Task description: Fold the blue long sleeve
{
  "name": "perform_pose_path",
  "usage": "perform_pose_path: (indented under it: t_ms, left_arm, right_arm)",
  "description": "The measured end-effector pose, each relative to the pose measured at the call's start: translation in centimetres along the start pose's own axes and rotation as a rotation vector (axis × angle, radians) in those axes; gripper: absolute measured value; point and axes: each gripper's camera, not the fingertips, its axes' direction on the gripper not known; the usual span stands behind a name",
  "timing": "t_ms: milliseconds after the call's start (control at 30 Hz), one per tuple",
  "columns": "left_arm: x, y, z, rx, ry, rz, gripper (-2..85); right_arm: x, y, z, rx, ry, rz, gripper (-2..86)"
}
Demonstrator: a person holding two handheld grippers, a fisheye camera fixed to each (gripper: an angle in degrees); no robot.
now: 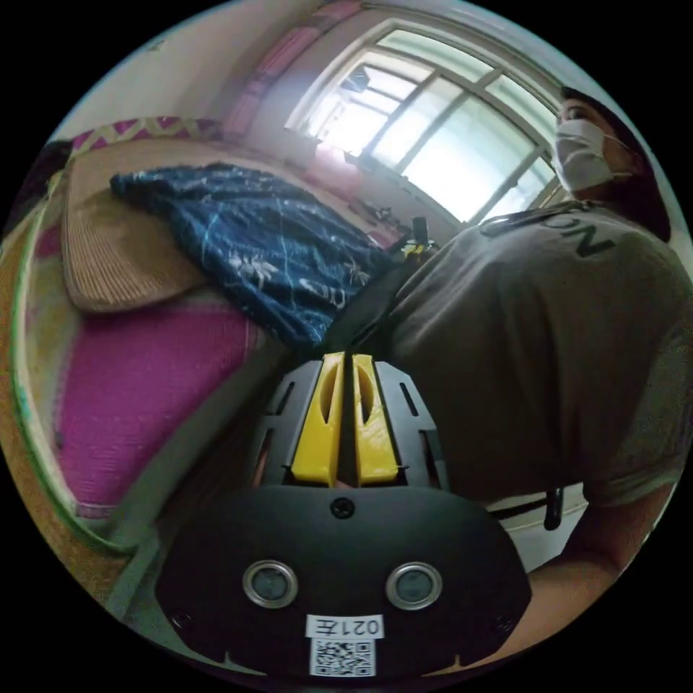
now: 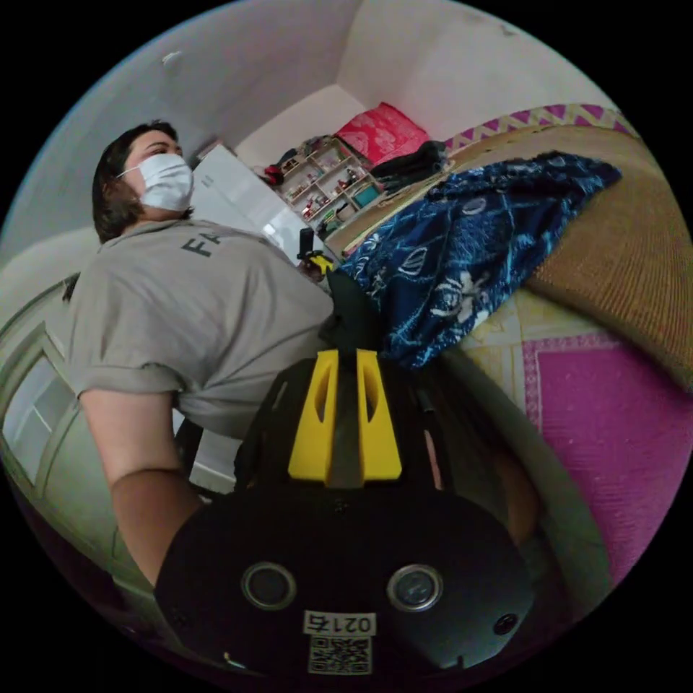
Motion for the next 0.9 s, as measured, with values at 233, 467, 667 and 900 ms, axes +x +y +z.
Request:
perform_pose_path:
  t_ms: [233, 467, 667, 900]
  left_arm:
    - [-9.9, -10.4, -2.1, 0.170, -0.396, -0.234, 7.9]
    - [-31.0, -17.6, 0.0, 0.219, -0.300, -0.614, 14.3]
    - [-39.3, -18.6, 1.9, 0.170, -0.251, -0.666, 13.1]
    - [-42.1, -21.1, 4.9, 0.082, -0.185, -0.559, 11.2]
  right_arm:
    - [8.6, -11.9, -6.3, 0.195, 0.483, 0.251, 13.2]
    - [27.6, -21.5, -8.2, 0.293, 0.491, 0.600, 13.7]
    - [36.9, -23.9, -8.1, 0.261, 0.373, 0.709, 12.9]
    - [39.4, -27.6, -5.4, 0.098, 0.312, 0.537, 11.6]
